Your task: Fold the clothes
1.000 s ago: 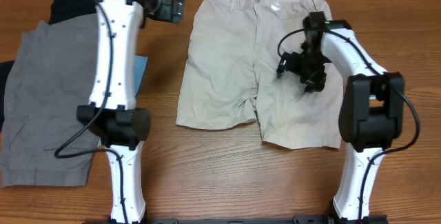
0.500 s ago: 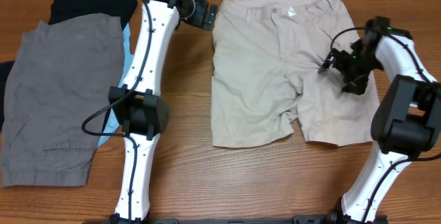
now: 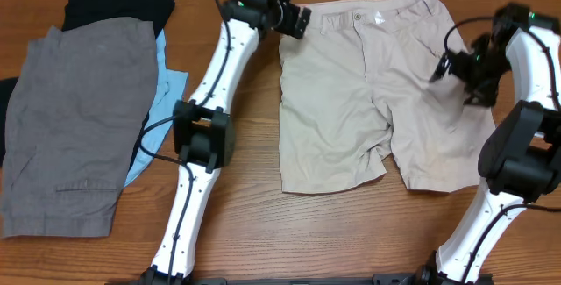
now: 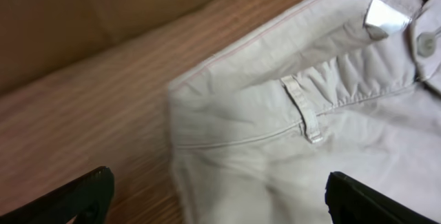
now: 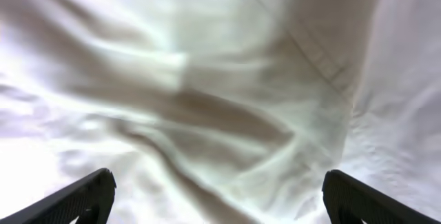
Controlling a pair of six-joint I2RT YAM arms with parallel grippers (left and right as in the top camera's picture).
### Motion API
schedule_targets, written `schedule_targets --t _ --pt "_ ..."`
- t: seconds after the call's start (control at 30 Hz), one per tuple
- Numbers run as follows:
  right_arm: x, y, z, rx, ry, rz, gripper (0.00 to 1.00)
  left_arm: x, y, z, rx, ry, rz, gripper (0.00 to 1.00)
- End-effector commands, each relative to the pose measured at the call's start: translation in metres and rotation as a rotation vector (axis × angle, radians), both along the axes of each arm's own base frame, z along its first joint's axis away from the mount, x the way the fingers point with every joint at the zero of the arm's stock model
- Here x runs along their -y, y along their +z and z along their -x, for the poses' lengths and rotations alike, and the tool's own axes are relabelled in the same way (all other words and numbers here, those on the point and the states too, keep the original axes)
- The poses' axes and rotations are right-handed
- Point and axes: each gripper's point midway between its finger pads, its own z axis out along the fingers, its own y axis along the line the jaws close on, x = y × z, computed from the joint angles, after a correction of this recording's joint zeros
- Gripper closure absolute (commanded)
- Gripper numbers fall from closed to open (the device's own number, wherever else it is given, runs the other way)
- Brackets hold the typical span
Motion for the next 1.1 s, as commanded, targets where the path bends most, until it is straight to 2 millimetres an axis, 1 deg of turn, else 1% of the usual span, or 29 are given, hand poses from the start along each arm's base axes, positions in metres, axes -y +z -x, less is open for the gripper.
schedule_targets --t 0.0,0.1,0.13,0.17,0.23,0.3,0.4,0.43,0.47,0.53,0.57,0.6,0.67,0.73,0.83,0.93,1.0,1.07 --pt "-0.012 0.068 -0.014 0.158 0.054 0.068 0.00 0.013 -0.032 0.005 -0.062 0.000 0.038 0.01" --pt "-0.021 0.091 -0.015 0.210 0.072 0.080 0.00 0.013 -0.050 0.007 -0.092 0.013 0.038 0.03" --pt "-0.025 0.097 -0.015 0.224 0.079 0.082 0.00 0.012 -0.052 0.007 -0.097 0.019 0.037 0.04" --pt "-0.028 0.100 -0.015 0.230 0.084 0.083 0.00 0.011 -0.059 0.007 -0.105 0.023 0.033 0.04" --pt "-0.035 0.105 -0.013 0.236 0.096 0.082 0.00 0.011 -0.065 0.008 -0.113 0.025 0.030 0.06" --pt "-0.043 0.106 -0.011 0.230 0.114 0.079 0.00 0.011 -0.073 0.009 -0.123 0.025 0.026 0.12" --pt "-0.055 0.106 -0.011 0.224 0.139 0.075 0.00 0.005 -0.092 0.010 -0.144 0.049 -0.007 0.21" --pt "-0.058 0.106 -0.011 0.225 0.147 0.073 0.00 0.004 -0.097 0.012 -0.151 0.055 -0.017 0.28" --pt "-0.062 0.106 -0.011 0.225 0.151 0.072 0.00 0.003 -0.100 0.014 -0.162 0.059 -0.028 0.42" --pt "-0.067 0.106 -0.011 0.220 0.135 0.065 0.00 -0.003 -0.105 0.017 -0.187 0.097 -0.045 0.74" --pt "-0.069 0.106 -0.011 0.216 0.125 0.062 0.00 -0.010 -0.104 0.016 -0.198 0.136 -0.055 0.88" --pt "-0.071 0.106 -0.011 0.213 0.120 0.060 0.00 -0.017 -0.103 0.017 -0.213 0.174 -0.062 0.96" --pt "-0.075 0.105 -0.009 0.204 0.118 0.056 0.00 -0.034 -0.096 0.017 -0.243 0.246 -0.068 0.96" --pt "-0.080 0.105 -0.008 0.192 0.107 0.047 0.00 -0.061 -0.080 0.022 -0.295 0.323 -0.073 0.96" --pt "-0.088 0.105 -0.007 0.185 0.103 0.036 0.00 -0.099 -0.050 0.038 -0.379 0.408 -0.082 0.96" --pt "-0.098 0.104 -0.006 0.178 0.098 0.030 0.00 -0.138 -0.021 0.066 -0.479 0.464 -0.114 0.96" --pt "-0.109 0.102 -0.005 0.171 0.123 0.027 0.00 -0.163 -0.004 0.090 -0.560 0.499 -0.138 0.96" --pt "-0.122 0.098 -0.002 0.157 0.144 0.023 0.00 -0.182 0.008 0.116 -0.647 0.526 -0.161 0.96"
